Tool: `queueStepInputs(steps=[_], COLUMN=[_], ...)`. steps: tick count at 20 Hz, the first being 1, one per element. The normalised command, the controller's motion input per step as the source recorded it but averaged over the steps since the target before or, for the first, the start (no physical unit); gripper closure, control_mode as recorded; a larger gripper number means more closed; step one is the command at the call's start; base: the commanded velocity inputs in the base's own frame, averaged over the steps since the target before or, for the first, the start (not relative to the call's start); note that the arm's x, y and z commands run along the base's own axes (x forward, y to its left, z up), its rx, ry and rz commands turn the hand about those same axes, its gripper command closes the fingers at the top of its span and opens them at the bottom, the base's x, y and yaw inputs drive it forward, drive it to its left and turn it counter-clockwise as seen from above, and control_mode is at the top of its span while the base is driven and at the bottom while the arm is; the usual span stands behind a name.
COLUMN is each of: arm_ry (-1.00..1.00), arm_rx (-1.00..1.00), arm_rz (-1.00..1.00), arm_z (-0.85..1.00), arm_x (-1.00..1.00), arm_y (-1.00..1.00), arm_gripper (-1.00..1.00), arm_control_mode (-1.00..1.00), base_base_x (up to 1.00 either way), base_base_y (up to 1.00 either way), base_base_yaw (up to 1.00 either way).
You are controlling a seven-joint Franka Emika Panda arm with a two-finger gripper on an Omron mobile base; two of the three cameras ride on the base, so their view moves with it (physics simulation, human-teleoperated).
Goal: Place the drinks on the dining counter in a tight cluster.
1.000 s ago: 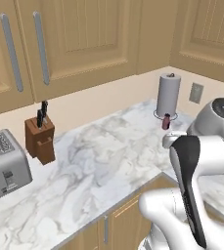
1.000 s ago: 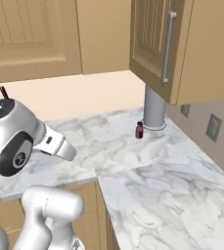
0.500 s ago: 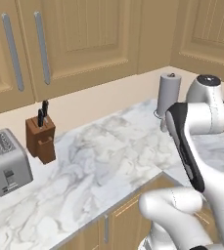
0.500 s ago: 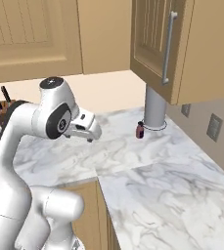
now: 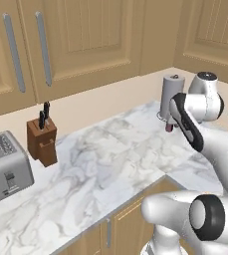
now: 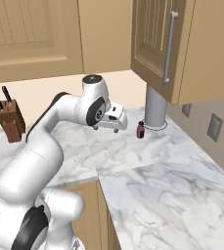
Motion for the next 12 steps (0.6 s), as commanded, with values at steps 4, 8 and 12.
queueStepInputs(steps=[4,8,12], arm_ry=[0.0,-0.02,0.0], arm_rx=[0.0,0.0,0.0], arm_rz=[0.01,0.02,0.0], arm_z=[-0.4,-0.23,-0.01], arm_x=[1.0,0.93,0.65], arm_y=[-0.46,-0.18,-0.08], arm_gripper=[-1.0,-1.0,-1.0], arm_control_mode=[-1.0,-1.0,-1.0], base_base_x=[0.0,0.0,0.0], base_base_y=[0.0,0.0,0.0], base_base_yaw=[0.0,0.0,0.0])
